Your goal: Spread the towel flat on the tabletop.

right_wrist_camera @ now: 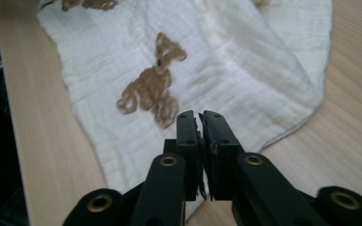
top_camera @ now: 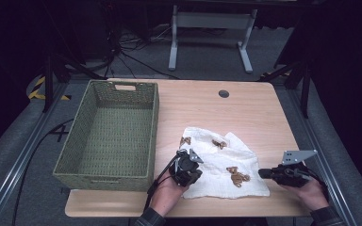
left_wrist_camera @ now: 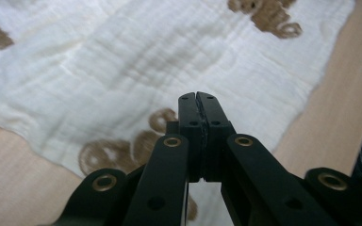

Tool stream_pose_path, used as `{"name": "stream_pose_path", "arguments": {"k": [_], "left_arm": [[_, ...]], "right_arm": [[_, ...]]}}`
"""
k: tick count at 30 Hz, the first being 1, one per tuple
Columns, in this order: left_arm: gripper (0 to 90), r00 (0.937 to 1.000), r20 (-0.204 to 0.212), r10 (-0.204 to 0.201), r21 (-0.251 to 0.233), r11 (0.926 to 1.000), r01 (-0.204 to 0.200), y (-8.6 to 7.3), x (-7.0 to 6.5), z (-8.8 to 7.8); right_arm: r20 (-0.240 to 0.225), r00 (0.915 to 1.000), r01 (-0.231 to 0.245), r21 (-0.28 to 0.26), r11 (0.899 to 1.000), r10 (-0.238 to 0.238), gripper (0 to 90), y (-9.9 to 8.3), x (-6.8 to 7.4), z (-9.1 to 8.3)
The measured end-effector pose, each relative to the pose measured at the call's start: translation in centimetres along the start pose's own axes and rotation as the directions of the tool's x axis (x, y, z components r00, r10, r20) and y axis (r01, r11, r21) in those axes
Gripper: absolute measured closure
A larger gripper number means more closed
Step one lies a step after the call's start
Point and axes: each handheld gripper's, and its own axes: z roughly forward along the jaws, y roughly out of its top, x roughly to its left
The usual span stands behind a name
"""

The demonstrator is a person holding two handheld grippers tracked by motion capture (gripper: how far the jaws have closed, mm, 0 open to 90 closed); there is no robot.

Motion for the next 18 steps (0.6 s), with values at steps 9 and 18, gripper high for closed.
{"name": "stream_pose_path", "arguments": {"k": [9,18], "left_arm": [[89.7,0.9979,-0.058,-0.027,-0.033,0.9991,0.025,2.6,2.0,1.4],[89.7,0.9953,-0.086,-0.044,-0.006,0.999,0.043,3.4,3.4,3.4]], "right_arm": [[0.047,0.9989,-0.005,-0.013,1.0,0.006,89.6,3.2,-2.6,2.2],[0.094,0.9953,-0.022,0.007,1.0,0.021,89.8,5.5,-5.4,5.3]]}}
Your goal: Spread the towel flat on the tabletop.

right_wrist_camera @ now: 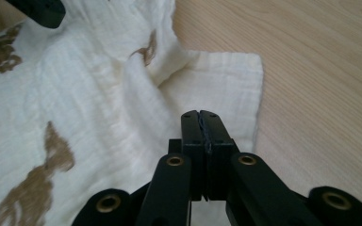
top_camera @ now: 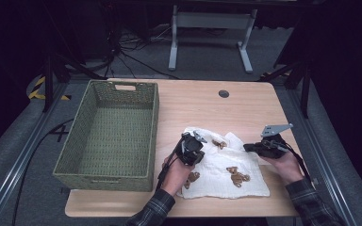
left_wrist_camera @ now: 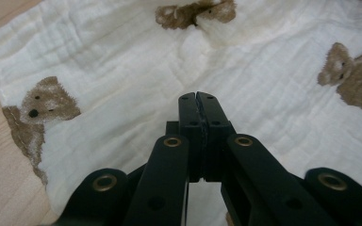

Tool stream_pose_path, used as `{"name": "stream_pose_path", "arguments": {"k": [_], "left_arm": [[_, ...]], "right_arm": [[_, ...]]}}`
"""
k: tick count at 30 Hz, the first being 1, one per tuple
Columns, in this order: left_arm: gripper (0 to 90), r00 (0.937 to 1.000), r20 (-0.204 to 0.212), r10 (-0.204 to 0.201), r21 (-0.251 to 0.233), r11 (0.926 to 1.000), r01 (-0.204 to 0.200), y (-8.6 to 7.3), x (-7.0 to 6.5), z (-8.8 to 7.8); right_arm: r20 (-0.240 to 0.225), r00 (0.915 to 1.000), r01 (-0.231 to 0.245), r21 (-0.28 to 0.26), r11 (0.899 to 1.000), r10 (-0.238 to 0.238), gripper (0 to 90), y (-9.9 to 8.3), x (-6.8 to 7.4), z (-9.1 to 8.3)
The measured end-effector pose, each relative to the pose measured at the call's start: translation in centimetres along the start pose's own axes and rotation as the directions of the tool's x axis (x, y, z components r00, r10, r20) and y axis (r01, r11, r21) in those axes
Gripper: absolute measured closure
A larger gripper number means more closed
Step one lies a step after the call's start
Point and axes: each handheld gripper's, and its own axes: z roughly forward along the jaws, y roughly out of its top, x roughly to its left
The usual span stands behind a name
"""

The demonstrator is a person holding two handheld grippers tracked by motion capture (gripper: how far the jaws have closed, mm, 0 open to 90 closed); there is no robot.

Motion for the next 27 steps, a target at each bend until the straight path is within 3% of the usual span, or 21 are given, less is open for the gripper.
{"name": "stream_pose_path", "arguments": {"k": [5,9,13,19,27], "left_arm": [[89.7,0.9999,0.004,0.011,0.029,0.9995,-0.011,-0.4,0.3,0.8],[89.7,0.9999,0.01,-0.004,0.044,0.999,0.003,-0.6,0.4,1.1],[89.7,0.9999,0.01,0.004,0.043,0.9991,-0.004,-0.6,0.5,1.1],[89.7,0.9999,0.013,-0.003,0.037,0.9993,0.003,-0.8,0.4,1.1],[89.7,0.9984,0.056,-0.001,0.031,0.9995,-0.001,-0.6,-0.2,1.4]], "right_arm": [[0.016,0.9999,0.006,0.04,0.999,-0.006,89.8,0.5,-0.9,1.8],[0.014,0.9997,-0.019,0.066,0.998,0.019,89.9,0.0,-1.3,2.5],[0.044,0.999,-0.012,0.076,0.997,0.009,89.9,-0.1,-1.4,2.2],[0.096,0.9948,-0.042,0.085,0.996,0.034,89.9,-0.6,-2.0,1.4],[0.182,0.9803,-0.096,0.101,0.99,0.077,90.0,-1.8,-3.2,-0.3]]}}
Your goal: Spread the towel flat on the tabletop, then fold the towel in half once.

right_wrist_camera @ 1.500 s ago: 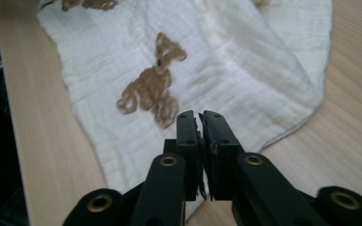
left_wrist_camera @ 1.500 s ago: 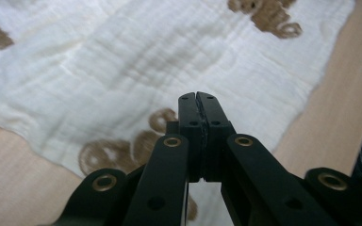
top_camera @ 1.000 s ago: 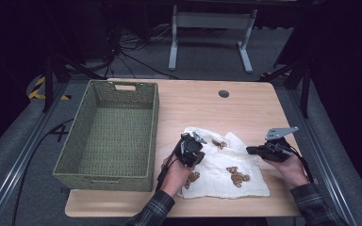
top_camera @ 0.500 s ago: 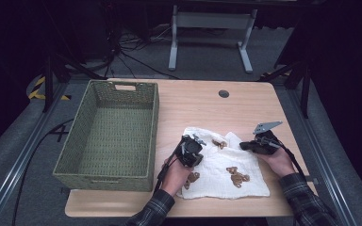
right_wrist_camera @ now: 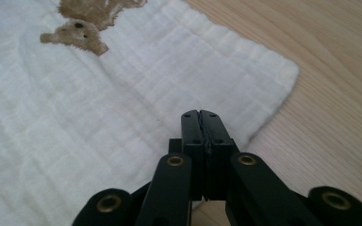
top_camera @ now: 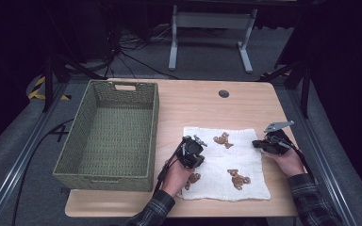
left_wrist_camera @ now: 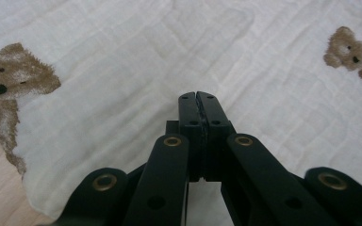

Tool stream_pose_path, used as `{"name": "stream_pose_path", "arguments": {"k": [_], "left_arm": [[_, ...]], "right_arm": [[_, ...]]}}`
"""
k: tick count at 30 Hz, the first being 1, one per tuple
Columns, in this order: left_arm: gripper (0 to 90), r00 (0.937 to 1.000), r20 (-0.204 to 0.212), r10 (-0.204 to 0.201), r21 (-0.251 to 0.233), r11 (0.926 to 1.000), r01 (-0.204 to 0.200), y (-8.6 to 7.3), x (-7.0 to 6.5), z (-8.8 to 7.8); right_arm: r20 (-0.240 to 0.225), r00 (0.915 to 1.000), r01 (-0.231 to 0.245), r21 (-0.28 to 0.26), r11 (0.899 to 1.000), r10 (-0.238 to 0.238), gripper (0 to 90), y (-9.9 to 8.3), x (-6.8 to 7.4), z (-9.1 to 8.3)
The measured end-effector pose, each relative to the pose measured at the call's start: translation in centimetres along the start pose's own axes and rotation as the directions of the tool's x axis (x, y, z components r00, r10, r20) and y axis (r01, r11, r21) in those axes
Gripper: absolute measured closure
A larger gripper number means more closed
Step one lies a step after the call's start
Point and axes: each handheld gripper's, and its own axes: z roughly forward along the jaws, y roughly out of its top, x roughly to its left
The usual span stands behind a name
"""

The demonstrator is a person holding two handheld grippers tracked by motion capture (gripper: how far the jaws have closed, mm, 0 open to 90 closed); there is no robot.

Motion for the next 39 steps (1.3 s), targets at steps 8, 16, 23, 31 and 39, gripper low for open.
{"name": "stream_pose_path", "arguments": {"k": [8,16,23,31,39], "left_arm": [[89.7,0.9984,0.047,0.032,-0.002,0.9995,-0.032,0.4,-0.9,0.6],[89.6,0.9993,0.032,0.022,-0.042,0.9989,-0.02,0.6,-0.6,-0.5],[84.2,1.0,0.005,-0.004,-0.078,0.997,0.005,0.9,0.6,-1.5],[75.3,0.9968,-0.071,-0.036,-0.086,0.9959,0.029,1.9,2.4,-1.8],[67.2,0.9904,-0.121,-0.067,-0.099,0.9936,0.056,2.8,4.1,-1.8]], "right_arm": [[0.021,0.999,-0.038,0.0,0.999,0.038,90.0,-1.0,-1.1,-0.8],[-0.019,0.9995,-0.026,-0.05,0.998,0.025,89.3,-0.7,-0.7,-1.3],[-0.037,0.9993,-0.005,-0.071,0.997,0.003,82.7,-0.2,-0.3,-1.7],[-0.031,0.9995,0.008,-0.083,0.996,-0.011,74.2,0.7,-0.5,-1.5],[-0.03,0.9994,0.015,-0.086,0.996,-0.018,67.7,1.5,-1.0,-0.9]]}}
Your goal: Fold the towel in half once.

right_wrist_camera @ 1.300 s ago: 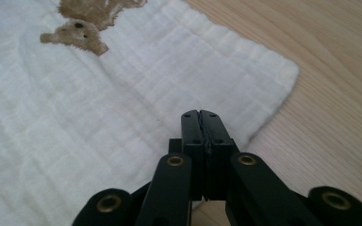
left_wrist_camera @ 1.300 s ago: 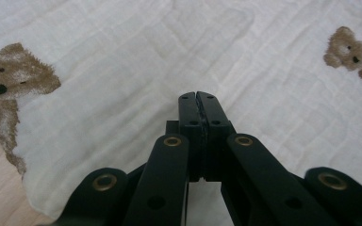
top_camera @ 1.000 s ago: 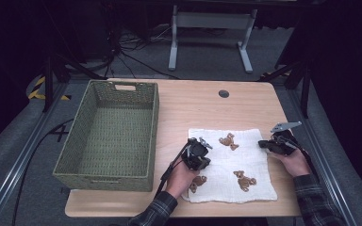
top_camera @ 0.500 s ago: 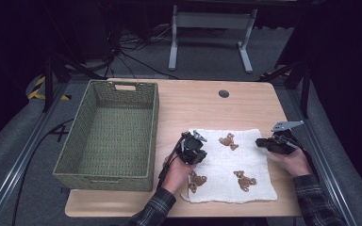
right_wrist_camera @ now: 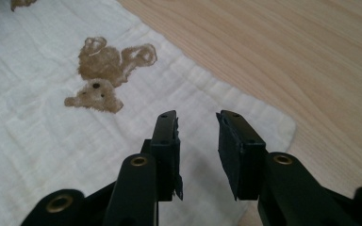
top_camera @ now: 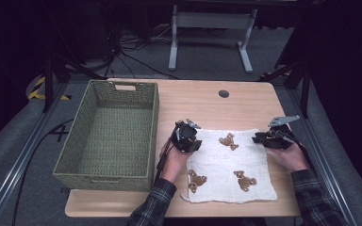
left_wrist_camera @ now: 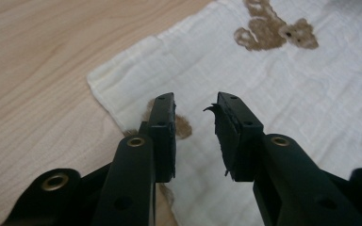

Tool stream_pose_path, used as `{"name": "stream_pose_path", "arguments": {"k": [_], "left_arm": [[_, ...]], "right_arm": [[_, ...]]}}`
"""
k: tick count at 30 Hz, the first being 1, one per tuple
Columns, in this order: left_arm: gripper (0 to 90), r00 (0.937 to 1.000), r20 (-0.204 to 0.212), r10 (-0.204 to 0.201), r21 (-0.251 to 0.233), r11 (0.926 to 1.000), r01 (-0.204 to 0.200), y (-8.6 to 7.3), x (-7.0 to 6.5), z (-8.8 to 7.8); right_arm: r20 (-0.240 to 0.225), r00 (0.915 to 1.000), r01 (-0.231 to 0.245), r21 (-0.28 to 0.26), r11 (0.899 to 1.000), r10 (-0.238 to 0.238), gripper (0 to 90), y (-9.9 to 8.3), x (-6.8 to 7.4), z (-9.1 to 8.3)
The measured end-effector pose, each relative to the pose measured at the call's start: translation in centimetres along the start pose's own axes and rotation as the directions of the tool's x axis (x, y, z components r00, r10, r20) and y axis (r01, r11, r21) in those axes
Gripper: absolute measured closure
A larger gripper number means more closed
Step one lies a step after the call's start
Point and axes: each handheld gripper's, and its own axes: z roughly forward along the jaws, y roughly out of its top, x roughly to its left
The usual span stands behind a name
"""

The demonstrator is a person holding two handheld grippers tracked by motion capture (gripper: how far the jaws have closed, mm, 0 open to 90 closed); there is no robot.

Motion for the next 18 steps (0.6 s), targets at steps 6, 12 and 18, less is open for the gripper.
{"name": "stream_pose_path", "arguments": {"k": [6,12,18], "left_arm": [[63.1,0.9996,-0.029,-0.005,-0.019,0.9998,0.004,1.0,1.1,0.6],[60.8,0.9985,-0.051,0.02,-0.01,0.9997,-0.02,2.2,1.8,1.7],[60.0,0.9979,-0.064,0.011,0.019,0.9998,-0.009,2.2,2.5,3.0]], "right_arm": [[0.01,0.9999,-0.005,-0.017,1.0,0.005,65.6,0.3,-0.6,0.3],[0.021,0.9996,-0.017,-0.012,1.0,0.018,63.4,0.6,-1.2,0.5],[0.027,0.9993,-0.028,-0.003,1.0,0.028,62.1,0.4,-1.6,1.0]]}}
